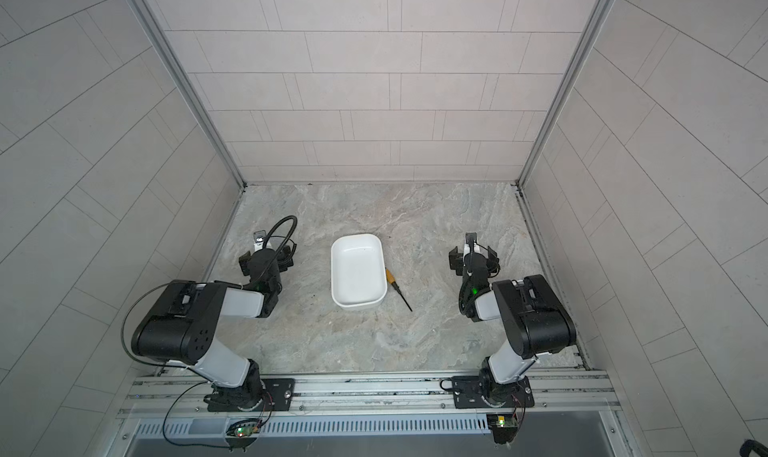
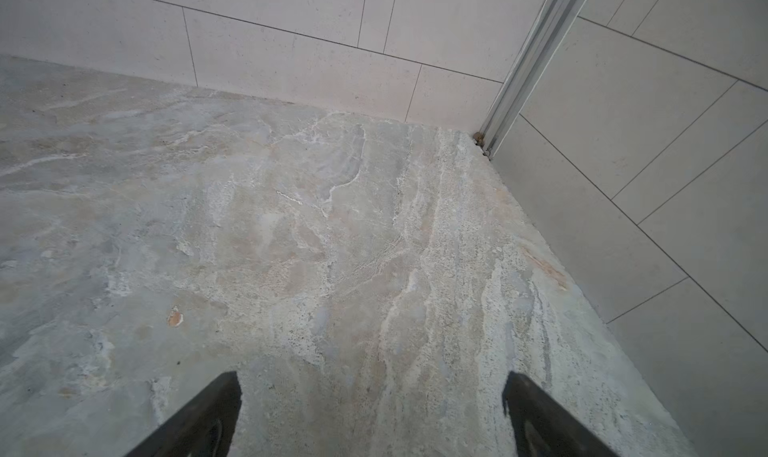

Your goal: Put the screwdriver in the bin

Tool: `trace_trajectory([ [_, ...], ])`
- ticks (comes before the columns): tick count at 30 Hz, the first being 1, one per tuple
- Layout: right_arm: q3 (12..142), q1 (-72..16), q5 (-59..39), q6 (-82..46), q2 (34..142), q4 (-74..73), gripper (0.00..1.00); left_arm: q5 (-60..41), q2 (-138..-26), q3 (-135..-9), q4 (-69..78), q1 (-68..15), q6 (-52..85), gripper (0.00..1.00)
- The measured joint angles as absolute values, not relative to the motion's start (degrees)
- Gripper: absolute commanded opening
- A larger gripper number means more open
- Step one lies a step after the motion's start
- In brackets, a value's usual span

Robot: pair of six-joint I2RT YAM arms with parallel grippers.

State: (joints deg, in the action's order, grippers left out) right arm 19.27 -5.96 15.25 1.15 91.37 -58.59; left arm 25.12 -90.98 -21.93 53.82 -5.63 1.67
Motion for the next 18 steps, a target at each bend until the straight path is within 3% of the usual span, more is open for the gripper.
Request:
trace_trajectory([
  [18, 18.79, -6.63, 16.71, 1.32, 91.37, -60.31, 0.99, 25.12, -90.98, -21.91, 53.82, -5.63, 1.67, 1.0],
])
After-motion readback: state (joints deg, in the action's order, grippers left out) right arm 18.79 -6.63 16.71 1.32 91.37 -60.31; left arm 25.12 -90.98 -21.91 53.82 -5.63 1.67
